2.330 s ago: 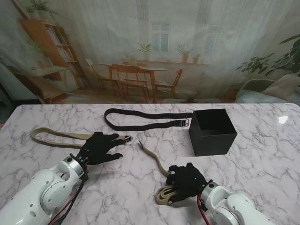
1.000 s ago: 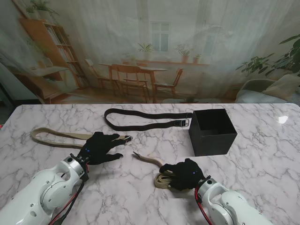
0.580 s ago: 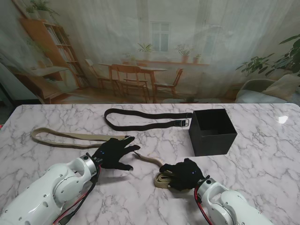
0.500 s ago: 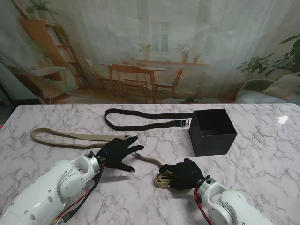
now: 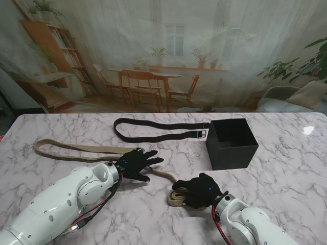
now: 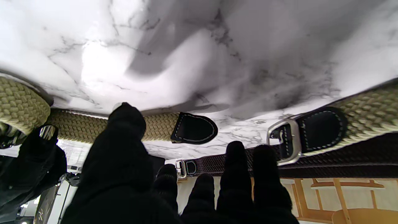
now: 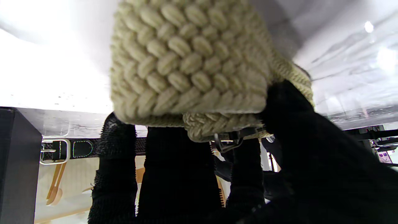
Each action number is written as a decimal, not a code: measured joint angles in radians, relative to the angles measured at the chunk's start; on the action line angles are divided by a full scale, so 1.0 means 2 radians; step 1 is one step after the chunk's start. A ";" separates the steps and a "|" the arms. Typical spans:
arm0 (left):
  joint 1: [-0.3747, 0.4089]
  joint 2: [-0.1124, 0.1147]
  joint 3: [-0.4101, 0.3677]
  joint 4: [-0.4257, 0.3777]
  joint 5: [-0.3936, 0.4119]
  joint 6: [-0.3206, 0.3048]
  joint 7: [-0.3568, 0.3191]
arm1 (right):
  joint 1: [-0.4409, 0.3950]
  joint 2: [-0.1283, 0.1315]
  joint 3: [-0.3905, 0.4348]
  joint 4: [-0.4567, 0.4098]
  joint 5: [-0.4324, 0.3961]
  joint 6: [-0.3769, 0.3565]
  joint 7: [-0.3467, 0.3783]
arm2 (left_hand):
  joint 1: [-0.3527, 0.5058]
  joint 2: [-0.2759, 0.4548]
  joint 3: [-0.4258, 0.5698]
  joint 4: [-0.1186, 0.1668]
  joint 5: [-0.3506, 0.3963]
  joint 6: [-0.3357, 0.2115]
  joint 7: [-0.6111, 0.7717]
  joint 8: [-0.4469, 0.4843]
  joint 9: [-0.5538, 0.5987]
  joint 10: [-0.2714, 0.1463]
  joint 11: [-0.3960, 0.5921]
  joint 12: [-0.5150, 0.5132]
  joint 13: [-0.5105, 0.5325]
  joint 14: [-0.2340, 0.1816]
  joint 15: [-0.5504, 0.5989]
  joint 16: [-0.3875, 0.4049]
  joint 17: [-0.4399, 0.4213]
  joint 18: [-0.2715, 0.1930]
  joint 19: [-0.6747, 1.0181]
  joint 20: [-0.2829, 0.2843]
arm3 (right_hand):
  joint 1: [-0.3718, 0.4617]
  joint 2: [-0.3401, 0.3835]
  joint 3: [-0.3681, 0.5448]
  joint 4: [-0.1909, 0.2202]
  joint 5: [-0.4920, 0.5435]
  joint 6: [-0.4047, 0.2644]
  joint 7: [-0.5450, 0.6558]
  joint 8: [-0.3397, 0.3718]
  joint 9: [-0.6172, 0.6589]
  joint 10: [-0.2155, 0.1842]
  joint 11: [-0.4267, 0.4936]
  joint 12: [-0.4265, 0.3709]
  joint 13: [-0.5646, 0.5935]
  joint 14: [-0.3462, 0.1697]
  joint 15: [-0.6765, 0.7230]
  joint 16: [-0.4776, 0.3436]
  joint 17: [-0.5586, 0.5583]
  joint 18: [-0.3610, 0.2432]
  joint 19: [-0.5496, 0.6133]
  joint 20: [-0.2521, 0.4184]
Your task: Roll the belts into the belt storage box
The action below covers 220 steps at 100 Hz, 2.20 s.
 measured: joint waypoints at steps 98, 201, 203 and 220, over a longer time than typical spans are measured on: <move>0.033 -0.008 -0.034 -0.032 0.042 0.040 -0.011 | 0.000 -0.001 -0.002 0.001 -0.001 0.005 -0.005 | 0.103 -0.042 0.029 0.001 0.204 -0.030 0.363 0.169 0.454 -0.046 0.041 0.334 0.229 -0.003 0.190 0.215 0.165 0.008 0.221 0.086 | 0.000 -0.004 0.000 -0.001 -0.012 0.081 -0.008 -0.007 0.000 0.000 -0.007 0.007 0.001 -0.001 -0.001 0.001 -0.004 -0.004 -0.016 0.000; 0.139 0.008 -0.129 -0.122 0.016 -0.026 -0.075 | 0.011 -0.003 -0.021 0.006 0.010 0.054 -0.008 | 0.097 -0.062 0.062 0.002 0.220 -0.025 0.385 0.169 0.462 -0.039 0.055 0.347 0.237 0.001 0.190 0.233 0.170 0.014 0.226 0.098 | -0.062 -0.014 -0.006 0.017 0.098 0.121 0.062 -0.023 0.065 -0.021 0.115 0.017 0.058 -0.004 0.026 0.008 0.011 -0.004 -0.009 -0.005; 0.139 0.009 -0.127 -0.122 0.011 -0.028 -0.079 | 0.012 -0.003 -0.022 0.006 0.011 0.055 -0.008 | 0.097 -0.062 0.062 0.002 0.220 -0.024 0.385 0.169 0.462 -0.039 0.055 0.347 0.237 0.001 0.190 0.233 0.170 0.014 0.226 0.098 | -0.062 -0.014 -0.006 0.017 0.098 0.122 0.064 -0.024 0.068 -0.021 0.113 0.016 0.060 -0.004 0.026 0.007 0.011 -0.004 -0.006 -0.005; 0.128 0.015 -0.094 -0.120 -0.023 -0.037 -0.089 | 0.018 -0.005 -0.035 0.006 0.020 0.074 -0.009 | 0.098 -0.062 0.062 0.002 0.221 -0.024 0.385 0.169 0.462 -0.039 0.055 0.347 0.237 0.001 0.190 0.233 0.170 0.014 0.226 0.098 | -0.057 -0.014 -0.008 0.016 0.113 0.145 0.070 -0.039 0.084 -0.015 0.107 0.012 0.071 0.005 0.025 0.003 0.016 -0.004 -0.001 -0.005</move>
